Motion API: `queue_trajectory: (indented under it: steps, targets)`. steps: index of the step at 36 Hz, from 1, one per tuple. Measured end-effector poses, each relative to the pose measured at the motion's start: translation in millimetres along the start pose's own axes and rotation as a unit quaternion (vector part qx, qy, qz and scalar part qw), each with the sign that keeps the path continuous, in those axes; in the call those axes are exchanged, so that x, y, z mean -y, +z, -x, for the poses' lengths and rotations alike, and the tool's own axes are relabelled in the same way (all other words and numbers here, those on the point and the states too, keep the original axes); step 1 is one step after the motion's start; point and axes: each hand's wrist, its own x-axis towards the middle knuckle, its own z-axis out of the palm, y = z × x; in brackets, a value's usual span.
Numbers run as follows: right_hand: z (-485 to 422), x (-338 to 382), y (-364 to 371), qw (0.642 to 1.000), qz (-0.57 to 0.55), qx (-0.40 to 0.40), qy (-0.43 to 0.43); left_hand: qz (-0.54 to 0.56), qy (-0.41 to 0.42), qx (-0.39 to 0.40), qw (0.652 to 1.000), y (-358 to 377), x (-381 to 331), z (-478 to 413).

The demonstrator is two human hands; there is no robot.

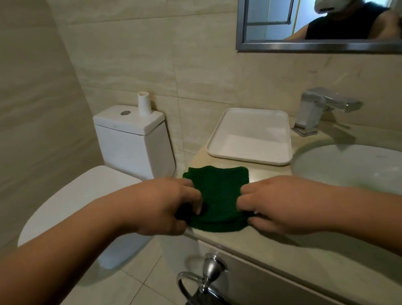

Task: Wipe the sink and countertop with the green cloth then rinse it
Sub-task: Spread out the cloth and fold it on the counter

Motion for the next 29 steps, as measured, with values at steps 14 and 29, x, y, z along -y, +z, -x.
queue_trajectory:
  steps: [14, 29]
  targets:
    - [-18, -63, -10, 0.830, -0.480, -0.099, 0.267, 0.136, -0.166, -0.175, 0.961, -27, 2, -50]
    - [-60, -52, 7, 0.936, -0.239, 0.003, 0.259, -0.109, 0.026, -0.122, 0.986, 8, 0, -49]
